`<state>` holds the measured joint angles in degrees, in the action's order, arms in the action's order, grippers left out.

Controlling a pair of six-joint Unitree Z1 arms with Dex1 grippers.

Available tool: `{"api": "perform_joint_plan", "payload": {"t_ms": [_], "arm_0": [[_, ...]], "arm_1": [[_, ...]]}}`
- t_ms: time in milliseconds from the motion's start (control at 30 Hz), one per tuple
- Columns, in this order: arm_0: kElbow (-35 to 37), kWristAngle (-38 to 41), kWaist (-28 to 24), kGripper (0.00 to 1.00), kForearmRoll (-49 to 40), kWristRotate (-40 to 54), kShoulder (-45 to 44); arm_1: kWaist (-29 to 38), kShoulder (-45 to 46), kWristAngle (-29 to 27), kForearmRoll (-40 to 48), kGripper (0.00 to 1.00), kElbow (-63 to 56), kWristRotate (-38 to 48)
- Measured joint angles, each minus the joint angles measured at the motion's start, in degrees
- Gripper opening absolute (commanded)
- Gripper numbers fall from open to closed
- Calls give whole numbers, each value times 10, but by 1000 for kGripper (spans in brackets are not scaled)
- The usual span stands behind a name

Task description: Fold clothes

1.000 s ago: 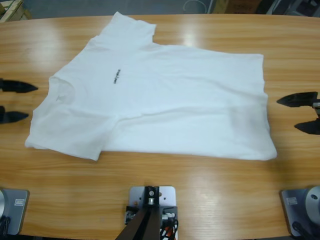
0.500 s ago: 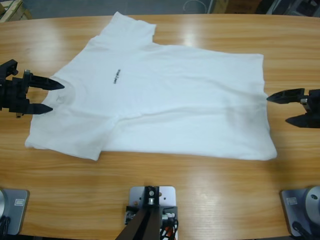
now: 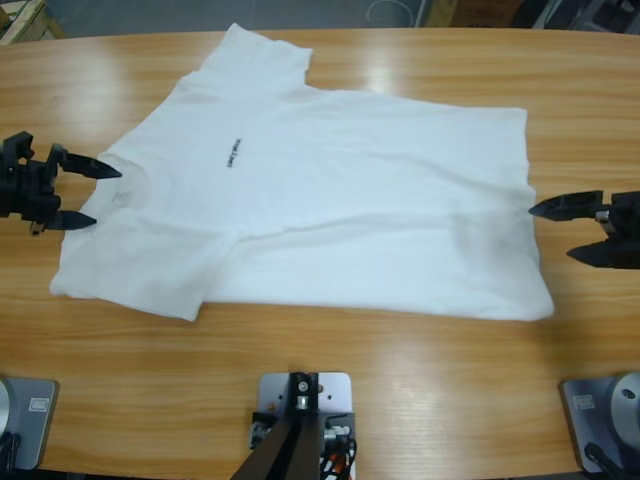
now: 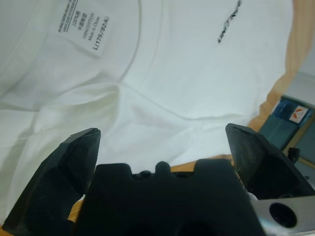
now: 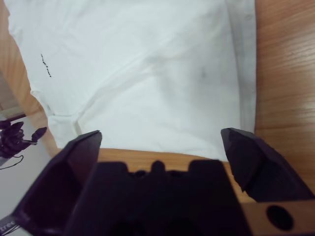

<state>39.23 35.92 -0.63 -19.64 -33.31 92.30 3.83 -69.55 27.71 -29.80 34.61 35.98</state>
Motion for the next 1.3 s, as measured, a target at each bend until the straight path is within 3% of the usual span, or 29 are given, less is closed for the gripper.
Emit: {"api": "perform_joint_plan", "payload": {"t_ms": [400,567,633,700,767,833,900,1000,1100,1167,1233,1267,1300], "arm_0": [[7,0,33,984,0,5,61],[10,0,37,546,0,14,74],[13,0,38,220,0,18,77],[15,0,38,0,0,22,79],[17,0,38,0,0,27,79],[19,0,38,0,0,34,79],[21,0,38,0,0,40,79],[21,0,38,0,0,46,79],[22,0,38,0,0,47,79],[23,0,38,0,0,48,80],[24,0,38,0,0,48,82],[24,0,38,0,0,48,82],[25,0,38,0,0,48,82]], "arm_1": [[0,11,0,0,982,-10,0],[0,11,0,0,977,-10,0],[0,11,0,0,896,-11,0],[0,11,0,0,831,-11,0],[0,11,0,0,724,-11,0],[0,11,0,0,719,-11,0],[0,11,0,0,602,-11,0],[0,12,1,0,592,-11,0],[0,14,3,0,458,-11,0],[0,16,5,0,316,-11,0],[0,18,7,0,265,-11,0],[0,20,8,0,156,-11,0],[0,21,10,0,140,-11,0]]}}
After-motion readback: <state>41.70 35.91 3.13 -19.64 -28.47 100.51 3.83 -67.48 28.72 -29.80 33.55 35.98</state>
